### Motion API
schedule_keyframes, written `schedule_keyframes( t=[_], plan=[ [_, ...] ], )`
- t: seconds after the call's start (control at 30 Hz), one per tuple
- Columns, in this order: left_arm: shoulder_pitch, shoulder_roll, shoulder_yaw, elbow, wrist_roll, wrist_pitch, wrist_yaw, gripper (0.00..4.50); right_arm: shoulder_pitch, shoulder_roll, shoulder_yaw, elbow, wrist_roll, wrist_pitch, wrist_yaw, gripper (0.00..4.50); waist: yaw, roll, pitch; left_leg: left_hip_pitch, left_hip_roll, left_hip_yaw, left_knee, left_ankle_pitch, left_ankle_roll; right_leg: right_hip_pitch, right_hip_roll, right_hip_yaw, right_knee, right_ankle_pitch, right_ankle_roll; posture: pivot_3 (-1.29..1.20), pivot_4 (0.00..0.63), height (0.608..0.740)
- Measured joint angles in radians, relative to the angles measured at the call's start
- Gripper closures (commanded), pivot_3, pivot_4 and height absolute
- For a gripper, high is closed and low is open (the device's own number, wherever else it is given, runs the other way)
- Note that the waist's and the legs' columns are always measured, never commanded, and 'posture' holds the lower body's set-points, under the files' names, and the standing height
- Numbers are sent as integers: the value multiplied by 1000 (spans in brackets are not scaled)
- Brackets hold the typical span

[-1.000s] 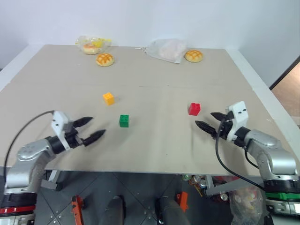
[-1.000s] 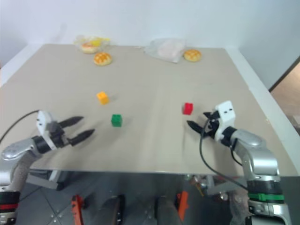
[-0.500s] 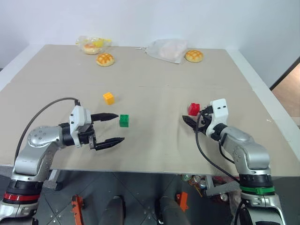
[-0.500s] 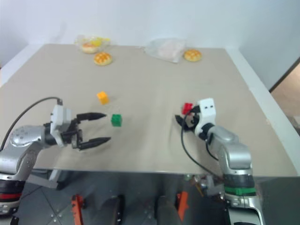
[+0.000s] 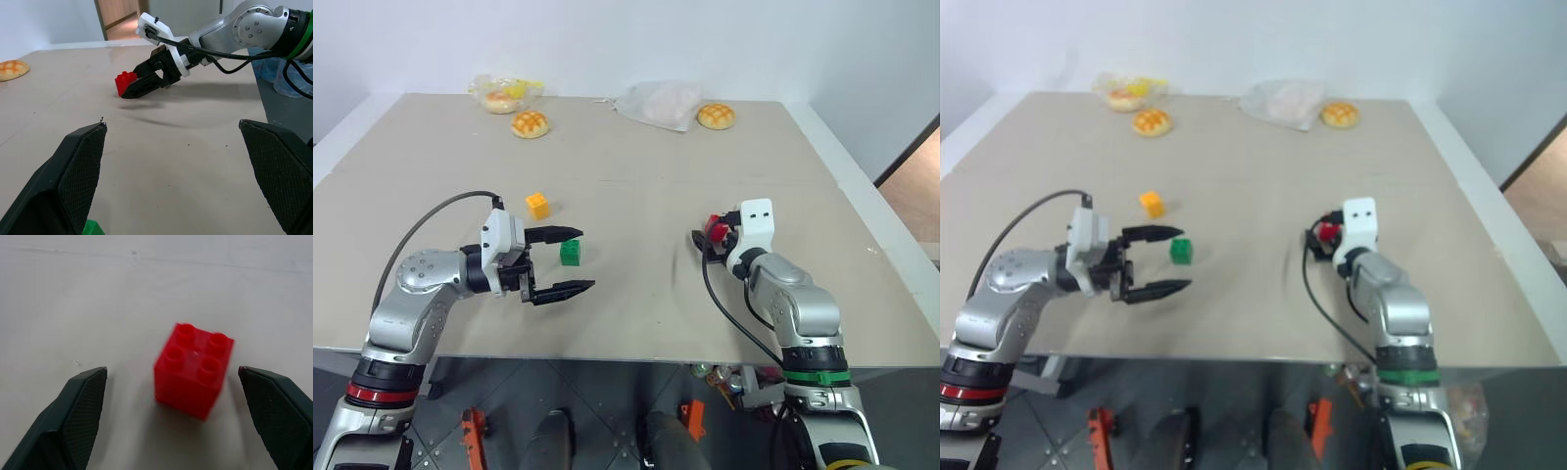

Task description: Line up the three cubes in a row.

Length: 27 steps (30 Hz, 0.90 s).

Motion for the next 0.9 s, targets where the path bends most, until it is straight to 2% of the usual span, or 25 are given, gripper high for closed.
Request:
schedule_keyframes(
  t=[0.03,0.2,0.4,0.6,0.63,0.8,0.87,0.9],
  plan=[
    [0,-1,0,0,0,0,2,0,-1,5,6,6,-2,-5,0,1556,0,0,0,0,0,0,0,0,0,0,0,0,0,0,0,0,150,740],
    [8,-3,2,-9,-1,0,23,0,-6,13,11,54,-11,-25,1,3255,-1,0,0,0,0,0,0,0,0,0,0,1,0,0,0,0,150,740],
    [21,-4,2,-25,-7,8,38,0,-43,-10,12,71,-9,-54,55,3324,-1,0,0,0,0,0,0,0,0,0,1,1,0,0,0,0,150,740],
    [26,7,26,-42,-31,39,46,0,-44,-39,23,74,8,-81,177,3324,-1,0,0,0,1,0,0,0,0,0,2,1,0,0,0,0,150,740],
    [29,17,34,-52,-58,77,48,0,-34,-81,37,64,42,-110,290,3324,-1,0,0,0,1,0,0,0,0,-1,2,1,0,0,0,0,150,740],
    [48,104,115,-55,-142,195,37,0,13,-256,84,-25,139,-223,675,3324,-3,0,0,0,1,0,0,0,0,0,2,2,0,-1,0,0,150,740],
    [65,174,149,-23,-147,201,-14,0,10,-355,139,31,142,-288,879,3324,-4,0,0,1,1,0,0,0,0,0,2,2,0,-1,-1,0,150,740],
    [69,192,158,-8,-147,201,-25,0,9,-371,142,56,139,-301,916,3324,-5,0,0,2,1,0,0,0,0,0,2,2,0,-1,-2,0,150,740]
  ],
)
